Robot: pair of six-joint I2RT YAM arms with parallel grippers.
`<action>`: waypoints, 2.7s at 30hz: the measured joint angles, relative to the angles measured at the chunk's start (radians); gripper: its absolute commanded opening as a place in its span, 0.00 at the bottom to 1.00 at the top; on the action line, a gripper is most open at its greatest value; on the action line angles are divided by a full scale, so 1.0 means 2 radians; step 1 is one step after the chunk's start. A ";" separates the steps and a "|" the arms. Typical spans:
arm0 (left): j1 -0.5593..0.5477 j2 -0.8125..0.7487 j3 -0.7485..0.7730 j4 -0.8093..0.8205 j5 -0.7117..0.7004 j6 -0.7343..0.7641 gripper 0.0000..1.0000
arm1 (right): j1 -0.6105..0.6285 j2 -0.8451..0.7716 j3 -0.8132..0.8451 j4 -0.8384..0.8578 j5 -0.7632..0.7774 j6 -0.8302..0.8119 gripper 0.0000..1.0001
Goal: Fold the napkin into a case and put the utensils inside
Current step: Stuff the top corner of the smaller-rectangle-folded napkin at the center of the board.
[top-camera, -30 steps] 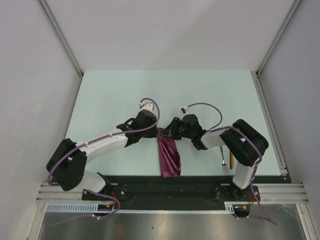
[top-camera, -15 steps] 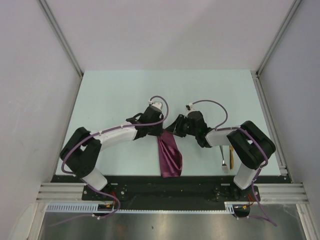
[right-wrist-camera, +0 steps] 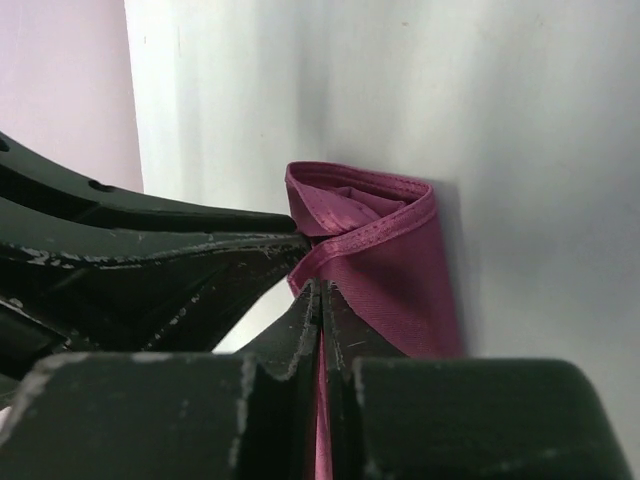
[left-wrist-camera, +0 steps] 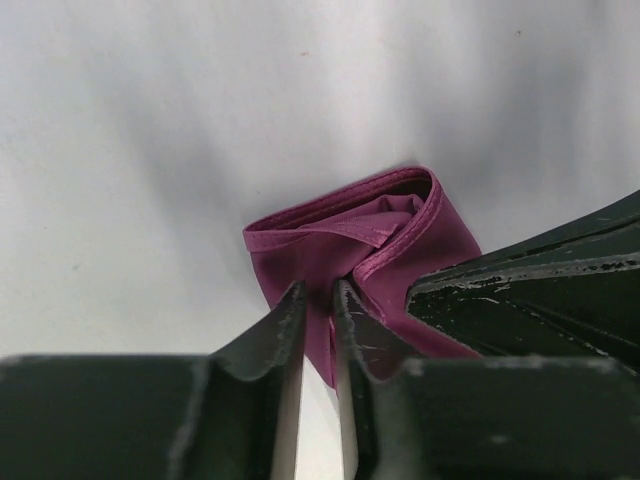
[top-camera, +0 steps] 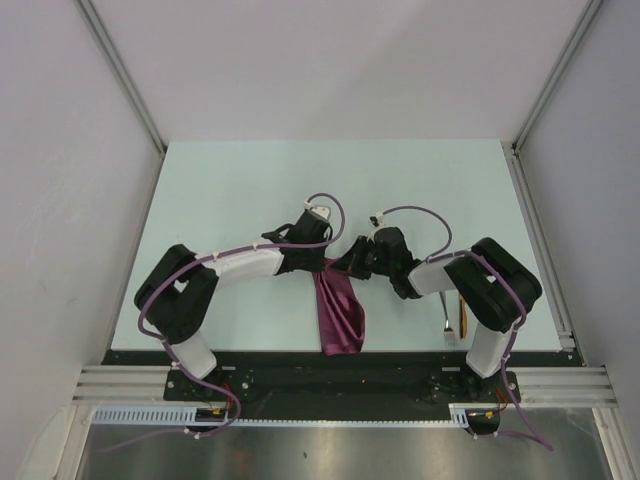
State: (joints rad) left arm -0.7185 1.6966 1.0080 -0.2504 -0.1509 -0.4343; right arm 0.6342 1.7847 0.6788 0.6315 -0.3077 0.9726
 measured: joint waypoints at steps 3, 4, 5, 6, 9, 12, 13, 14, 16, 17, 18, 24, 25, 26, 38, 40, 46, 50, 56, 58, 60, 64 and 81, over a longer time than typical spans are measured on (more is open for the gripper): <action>0.000 0.002 0.002 0.000 0.000 0.001 0.09 | 0.004 0.006 0.000 0.004 -0.001 0.002 0.04; 0.000 0.002 0.002 0.000 0.000 0.001 0.08 | 0.006 0.009 0.000 0.006 -0.001 0.002 0.04; 0.000 0.002 0.002 0.000 0.000 0.001 0.08 | 0.007 0.012 0.000 0.009 -0.002 0.002 0.04; 0.000 0.002 0.002 0.000 0.000 0.002 0.07 | 0.008 0.015 0.000 0.011 -0.003 0.003 0.03; 0.000 0.002 0.002 0.000 0.001 0.004 0.09 | 0.013 0.027 0.000 0.017 -0.007 0.007 0.03; 0.000 0.001 0.002 0.000 0.002 0.004 0.20 | 0.017 0.037 0.004 0.019 -0.010 0.011 0.03; 0.000 -0.001 0.002 0.000 0.003 0.005 0.23 | 0.018 0.042 0.007 0.020 -0.011 0.011 0.03; 0.000 -0.002 0.002 0.000 0.003 0.005 0.24 | 0.019 0.045 0.009 0.020 -0.011 0.012 0.03; 0.000 -0.003 0.002 0.000 0.002 0.005 0.20 | 0.021 0.050 0.012 0.023 -0.012 0.013 0.03; 0.000 -0.003 0.002 0.000 0.002 0.005 0.18 | 0.022 0.051 0.012 0.024 -0.012 0.014 0.03; 0.000 -0.003 0.002 0.000 0.002 0.005 0.17 | 0.023 0.052 0.012 0.024 -0.012 0.014 0.03; 0.000 -0.003 0.002 0.000 0.003 0.005 0.08 | 0.025 0.053 0.012 0.027 -0.012 0.015 0.02; 0.000 -0.002 0.002 0.000 0.003 0.005 0.06 | 0.025 0.053 0.012 0.027 -0.012 0.015 0.02; 0.000 -0.002 0.002 0.000 0.003 0.005 0.05 | 0.025 0.053 0.012 0.027 -0.012 0.015 0.02; -0.010 -0.010 -0.001 0.004 0.002 0.009 0.00 | 0.029 0.074 0.039 0.027 -0.017 0.024 0.02; -0.015 -0.015 -0.006 0.007 0.002 0.009 0.00 | 0.029 0.082 0.047 0.028 -0.019 0.026 0.02; -0.027 -0.021 -0.020 0.013 -0.001 0.007 0.00 | 0.020 0.105 0.052 0.051 -0.030 0.044 0.02; -0.027 -0.021 -0.021 0.020 -0.005 0.004 0.00 | 0.008 0.128 0.047 0.107 -0.044 0.081 0.01; -0.027 -0.021 -0.021 0.023 -0.016 -0.005 0.00 | 0.005 0.149 0.035 0.173 -0.032 0.118 0.01; -0.028 -0.019 -0.021 0.022 -0.017 -0.005 0.00 | 0.006 0.151 0.036 0.178 -0.024 0.119 0.01; -0.028 -0.014 -0.018 0.022 -0.019 -0.006 0.00 | 0.008 0.151 0.036 0.179 -0.015 0.117 0.01; -0.027 -0.009 -0.018 0.019 -0.024 -0.008 0.04 | 0.009 0.151 0.036 0.177 -0.011 0.111 0.02; -0.023 -0.074 -0.024 0.017 -0.029 -0.018 0.42 | 0.006 0.105 0.031 0.109 -0.032 0.075 0.08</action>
State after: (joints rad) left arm -0.7643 1.5482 0.9607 -0.2169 -0.2092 -0.4698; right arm 0.6456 1.9957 0.7418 0.8501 -0.3721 1.1221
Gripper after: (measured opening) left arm 0.416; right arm 0.072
